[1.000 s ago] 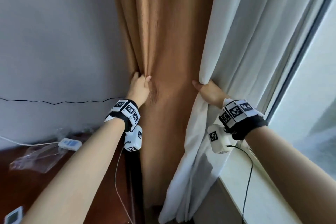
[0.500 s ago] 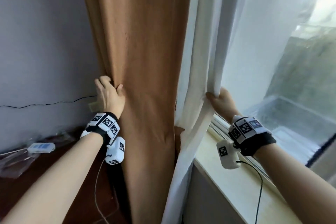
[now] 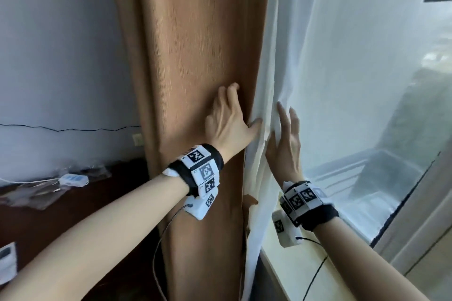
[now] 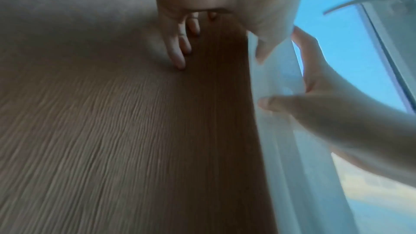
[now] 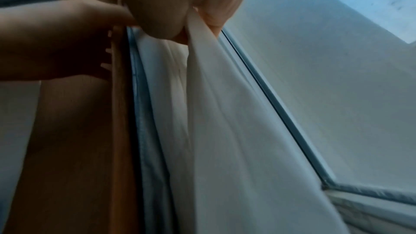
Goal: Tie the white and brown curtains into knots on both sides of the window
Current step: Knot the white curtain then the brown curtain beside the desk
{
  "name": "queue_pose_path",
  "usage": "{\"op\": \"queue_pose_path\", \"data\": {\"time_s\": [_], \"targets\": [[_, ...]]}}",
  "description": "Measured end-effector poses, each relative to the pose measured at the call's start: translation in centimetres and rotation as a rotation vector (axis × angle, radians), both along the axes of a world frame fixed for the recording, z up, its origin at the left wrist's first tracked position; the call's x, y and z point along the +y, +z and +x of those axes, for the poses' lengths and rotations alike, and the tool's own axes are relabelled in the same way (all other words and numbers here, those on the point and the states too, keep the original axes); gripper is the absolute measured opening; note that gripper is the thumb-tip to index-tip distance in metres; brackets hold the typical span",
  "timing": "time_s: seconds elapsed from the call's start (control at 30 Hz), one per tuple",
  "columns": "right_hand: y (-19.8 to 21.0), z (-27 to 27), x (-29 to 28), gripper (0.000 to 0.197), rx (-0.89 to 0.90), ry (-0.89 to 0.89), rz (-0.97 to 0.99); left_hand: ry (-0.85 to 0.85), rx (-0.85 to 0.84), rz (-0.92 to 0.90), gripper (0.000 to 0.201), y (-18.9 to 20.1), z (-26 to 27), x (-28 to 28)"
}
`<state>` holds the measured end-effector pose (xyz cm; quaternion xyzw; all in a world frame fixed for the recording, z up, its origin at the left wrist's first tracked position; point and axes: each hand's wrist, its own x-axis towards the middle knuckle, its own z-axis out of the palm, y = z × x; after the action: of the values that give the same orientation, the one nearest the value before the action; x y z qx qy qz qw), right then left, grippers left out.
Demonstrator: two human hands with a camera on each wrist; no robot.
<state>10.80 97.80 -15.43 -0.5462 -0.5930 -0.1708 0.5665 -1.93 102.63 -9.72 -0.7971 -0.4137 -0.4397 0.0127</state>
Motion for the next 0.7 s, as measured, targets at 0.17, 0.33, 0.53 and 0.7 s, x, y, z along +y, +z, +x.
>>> {"op": "queue_pose_path", "data": {"time_s": [0.17,0.33,0.53,0.7], "targets": [[-1.2,1.2,-1.0,0.081,-0.139,0.04,0.001,-0.215,-0.102,-0.11,0.073,-0.7,-1.1,-0.3],[-2.5,1.5,-2.5,0.072,-0.024,0.073,0.044,-0.339,-0.061,-0.115,0.071,-2.1,-5.6,-0.9],[-4.6,0.0,-3.1,0.066,0.061,-0.025,0.081,-0.273,-0.02,-0.005,0.058,-3.2,-8.0,-1.0],[-4.8,-2.2,-2.9,0.04,-0.047,0.127,0.037,-0.134,-0.029,-0.011,0.024,-3.4,-6.8,-2.1]]}}
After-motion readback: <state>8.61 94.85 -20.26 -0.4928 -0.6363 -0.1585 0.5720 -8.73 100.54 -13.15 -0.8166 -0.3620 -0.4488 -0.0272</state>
